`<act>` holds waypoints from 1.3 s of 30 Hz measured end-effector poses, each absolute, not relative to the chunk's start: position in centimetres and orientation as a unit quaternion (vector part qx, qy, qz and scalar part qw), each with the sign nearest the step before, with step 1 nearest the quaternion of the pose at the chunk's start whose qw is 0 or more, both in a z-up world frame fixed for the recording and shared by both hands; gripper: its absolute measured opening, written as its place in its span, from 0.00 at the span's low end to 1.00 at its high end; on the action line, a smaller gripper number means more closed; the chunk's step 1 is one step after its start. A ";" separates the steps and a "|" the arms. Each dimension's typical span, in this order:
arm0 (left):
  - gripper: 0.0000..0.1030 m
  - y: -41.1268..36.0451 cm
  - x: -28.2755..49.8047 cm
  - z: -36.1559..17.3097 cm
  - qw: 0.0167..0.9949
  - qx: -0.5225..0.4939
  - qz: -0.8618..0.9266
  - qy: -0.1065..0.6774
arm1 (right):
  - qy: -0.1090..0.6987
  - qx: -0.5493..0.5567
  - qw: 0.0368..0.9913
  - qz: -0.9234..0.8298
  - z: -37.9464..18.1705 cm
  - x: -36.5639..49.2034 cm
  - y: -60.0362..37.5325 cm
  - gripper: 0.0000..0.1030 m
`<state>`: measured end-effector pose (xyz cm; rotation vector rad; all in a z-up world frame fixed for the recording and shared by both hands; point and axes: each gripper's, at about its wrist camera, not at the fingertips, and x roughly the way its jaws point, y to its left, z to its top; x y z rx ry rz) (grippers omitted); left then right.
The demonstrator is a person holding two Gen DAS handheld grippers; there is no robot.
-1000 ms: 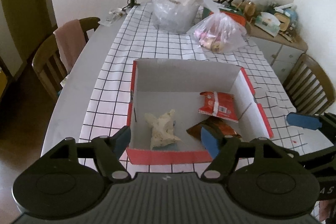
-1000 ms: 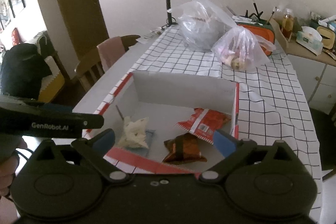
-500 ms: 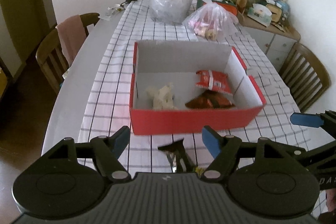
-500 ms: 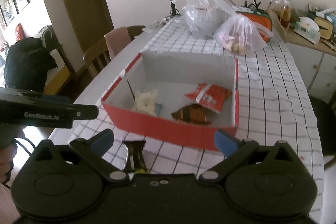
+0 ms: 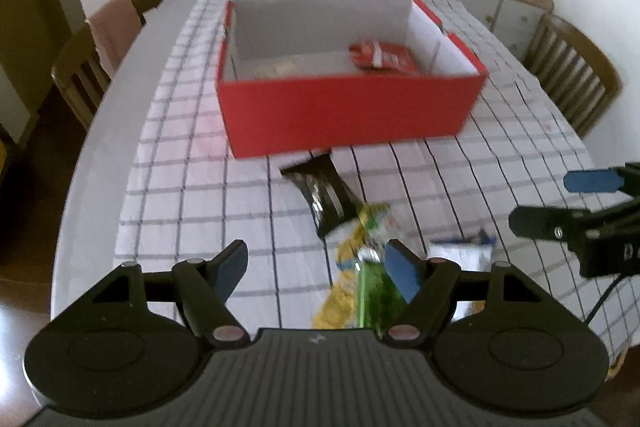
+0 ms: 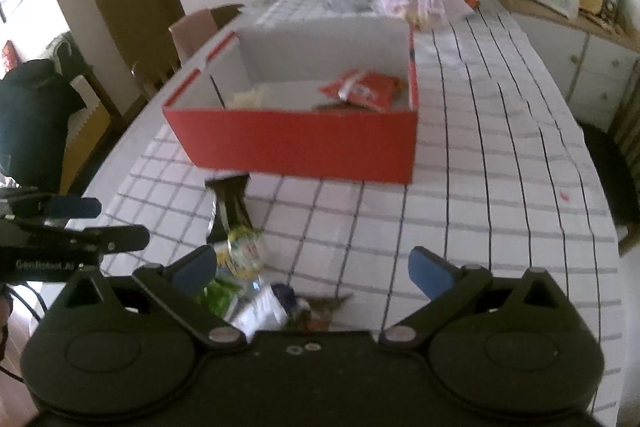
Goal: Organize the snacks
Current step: 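Move both tools back toward the remaining snack pile, then grasp the green biscuit packet with left tool while right tool grasps yellow bag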
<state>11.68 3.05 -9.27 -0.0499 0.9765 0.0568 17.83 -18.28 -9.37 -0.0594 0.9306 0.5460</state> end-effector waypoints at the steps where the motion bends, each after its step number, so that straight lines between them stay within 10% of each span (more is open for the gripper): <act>1: 0.73 2.8 11.4 -9.7 0.881 -0.021 0.023 0.473 | 0.448 -0.028 0.856 0.257 -9.8 17.6 -18.5 0.99; 39: 0.67 -2.9 7.7 -16.3 0.856 0.066 -0.036 0.512 | 0.530 -0.055 0.804 0.262 -17.7 15.2 -15.2 0.81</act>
